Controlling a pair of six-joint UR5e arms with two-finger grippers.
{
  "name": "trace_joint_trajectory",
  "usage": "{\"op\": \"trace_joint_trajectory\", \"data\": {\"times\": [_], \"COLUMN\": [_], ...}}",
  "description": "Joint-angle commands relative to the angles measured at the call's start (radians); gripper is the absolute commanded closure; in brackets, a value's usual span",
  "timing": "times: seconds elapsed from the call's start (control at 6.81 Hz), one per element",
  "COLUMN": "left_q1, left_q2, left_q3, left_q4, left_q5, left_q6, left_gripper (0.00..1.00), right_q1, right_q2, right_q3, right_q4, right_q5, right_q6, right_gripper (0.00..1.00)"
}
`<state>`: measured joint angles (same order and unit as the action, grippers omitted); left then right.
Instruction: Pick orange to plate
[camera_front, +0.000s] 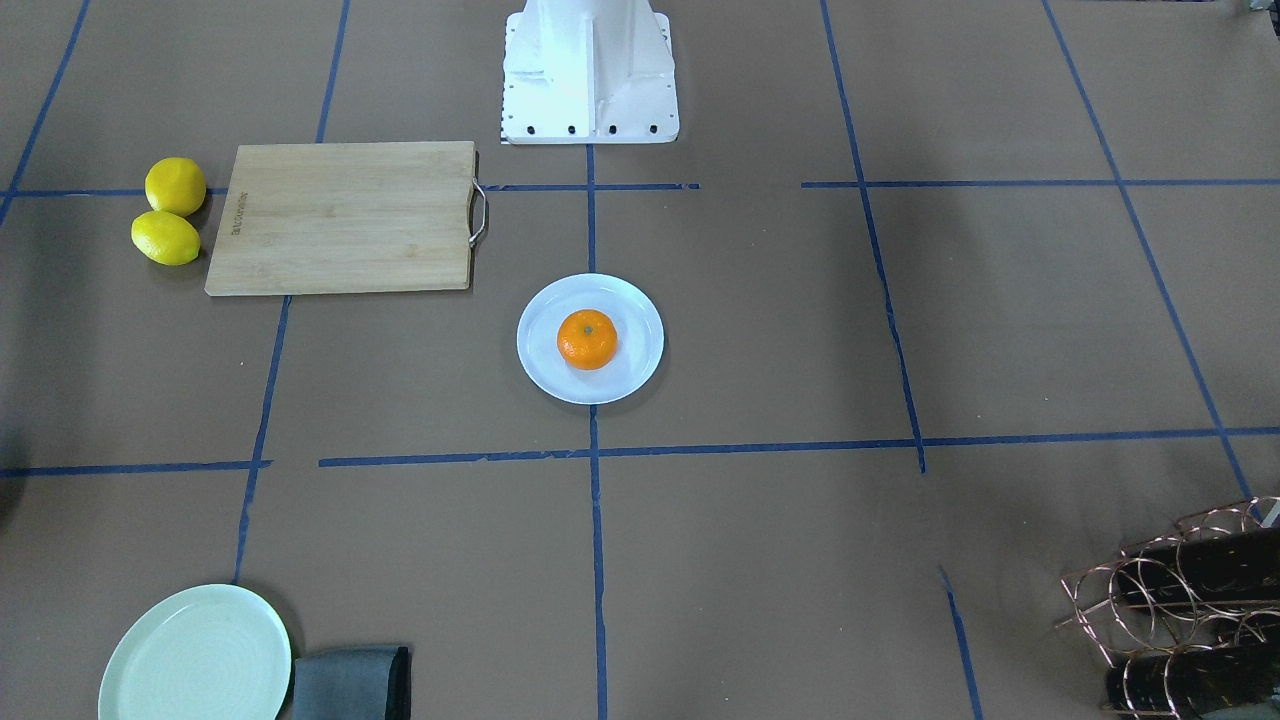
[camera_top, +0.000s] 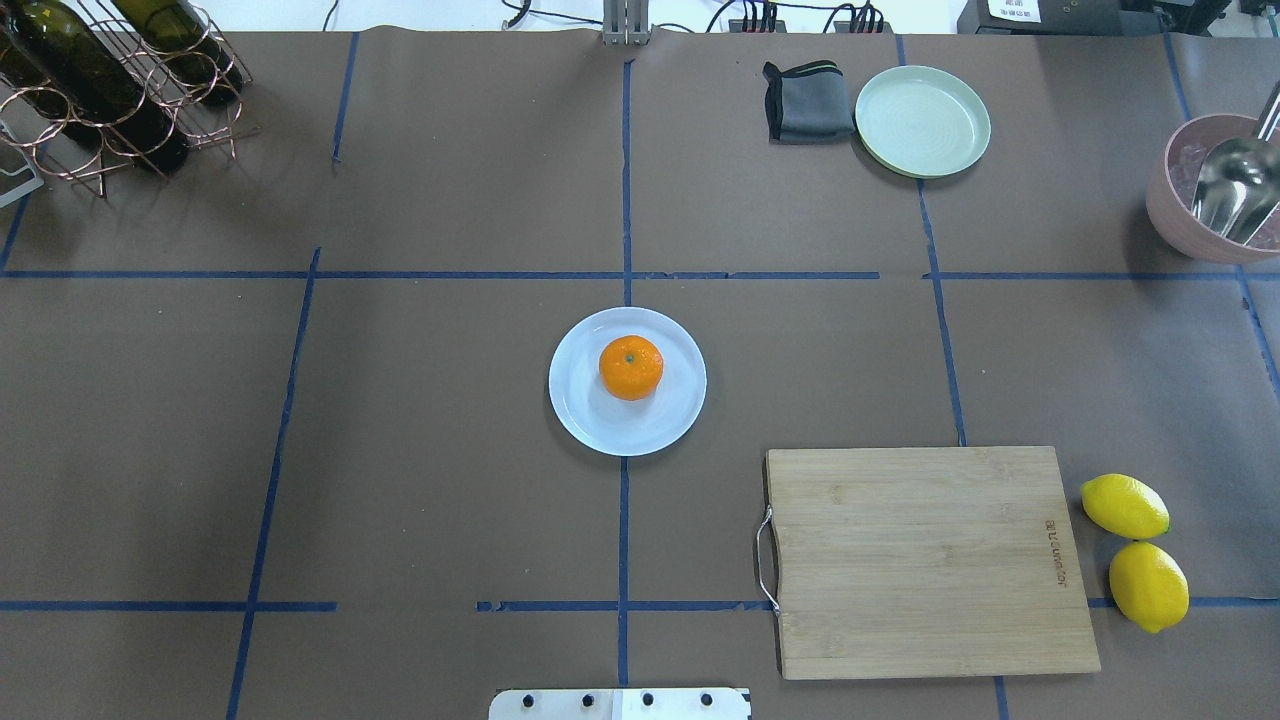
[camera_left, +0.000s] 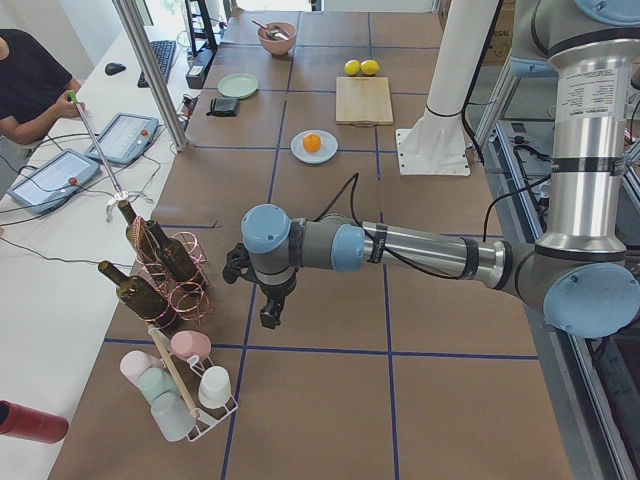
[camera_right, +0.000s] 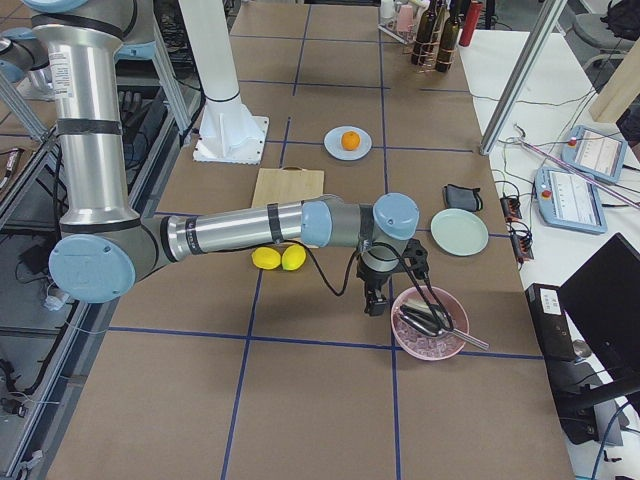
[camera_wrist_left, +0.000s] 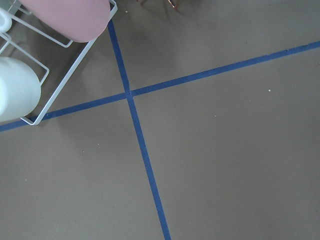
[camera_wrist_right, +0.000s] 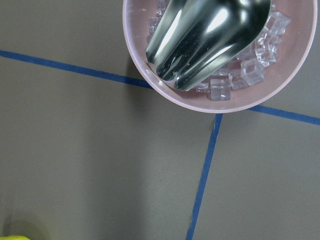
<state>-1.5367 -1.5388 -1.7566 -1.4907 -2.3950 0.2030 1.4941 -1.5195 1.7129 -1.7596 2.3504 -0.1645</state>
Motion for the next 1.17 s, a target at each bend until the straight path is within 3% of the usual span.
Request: {"op": "trace_joint_trajectory", "data": {"times": [0.0, 0.29, 1.03], "left_q1": [-0.005, -0.005, -0.003], "left_q2": [-0.003, 0.014, 0.000], "left_q3": [-0.012, -0.009, 0.008], "left_q4": [0.001, 0.000, -0.003], "left_q5": [0.004, 0.008, 0.008], "left_q6": [0.000, 0.000, -0.002], "left_gripper": [0.00, 0.00, 0.00], "right_q1": [0.000, 0.000, -0.001], "right_q2": [0.007, 0.002, -0.001], "right_q3": [-0.059, -0.067, -0.082], "right_q4": [0.048, 0.048, 0.049], "right_q5": [0.003, 0.055, 0.052], "right_q6": [0.000, 0.000, -0.003], "right_gripper": [0.00, 0.00, 0.00]}}
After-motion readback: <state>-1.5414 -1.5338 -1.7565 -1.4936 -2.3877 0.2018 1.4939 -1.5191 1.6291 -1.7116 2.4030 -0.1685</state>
